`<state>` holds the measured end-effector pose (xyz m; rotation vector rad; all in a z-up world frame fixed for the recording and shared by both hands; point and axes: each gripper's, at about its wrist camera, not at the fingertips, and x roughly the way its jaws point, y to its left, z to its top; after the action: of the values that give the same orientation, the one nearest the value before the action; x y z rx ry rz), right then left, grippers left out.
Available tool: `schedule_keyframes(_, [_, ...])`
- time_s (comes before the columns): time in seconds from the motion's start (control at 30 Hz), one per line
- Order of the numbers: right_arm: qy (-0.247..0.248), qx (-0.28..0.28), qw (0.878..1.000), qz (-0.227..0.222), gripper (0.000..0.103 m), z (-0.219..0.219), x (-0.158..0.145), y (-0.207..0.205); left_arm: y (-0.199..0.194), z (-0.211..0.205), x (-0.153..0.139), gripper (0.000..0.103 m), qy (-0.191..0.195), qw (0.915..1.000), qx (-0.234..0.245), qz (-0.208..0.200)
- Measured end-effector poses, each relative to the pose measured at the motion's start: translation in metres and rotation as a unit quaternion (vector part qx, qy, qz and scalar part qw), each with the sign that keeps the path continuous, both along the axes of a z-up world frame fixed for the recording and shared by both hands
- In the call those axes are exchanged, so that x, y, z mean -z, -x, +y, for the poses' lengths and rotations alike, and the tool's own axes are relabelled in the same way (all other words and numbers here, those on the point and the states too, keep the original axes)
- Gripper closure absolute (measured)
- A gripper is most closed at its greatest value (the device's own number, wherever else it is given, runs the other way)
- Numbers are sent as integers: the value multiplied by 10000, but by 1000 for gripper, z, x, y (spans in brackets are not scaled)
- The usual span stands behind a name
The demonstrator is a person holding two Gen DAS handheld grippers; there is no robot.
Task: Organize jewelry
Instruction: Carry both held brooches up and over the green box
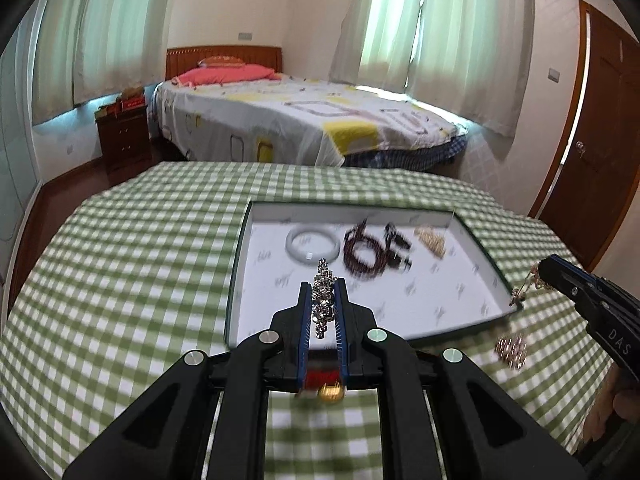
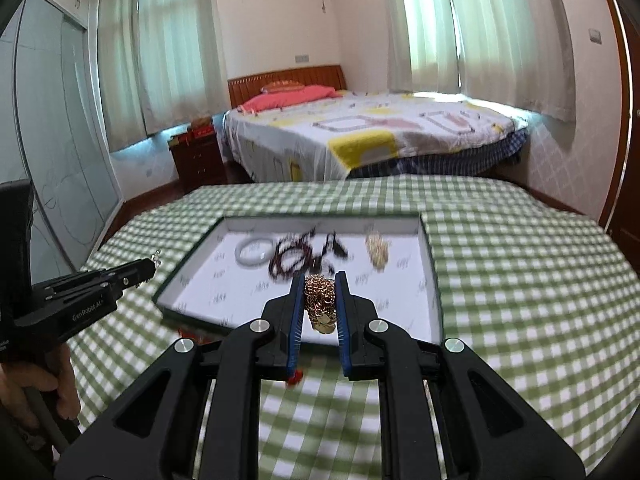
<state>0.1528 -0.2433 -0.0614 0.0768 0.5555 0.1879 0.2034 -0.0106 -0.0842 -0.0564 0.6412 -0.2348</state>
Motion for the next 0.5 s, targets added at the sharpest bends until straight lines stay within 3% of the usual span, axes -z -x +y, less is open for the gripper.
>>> schedule_keyframes(0.27, [93,127,9997,-175,88,-7,-4,-49,-47,-16,-6,91,27,9999,89,-144])
schedule_keyframes(0.5, [118,244,9994,209,88,-18,32,-92,-85,-24,28,91,-101,9998,89,177])
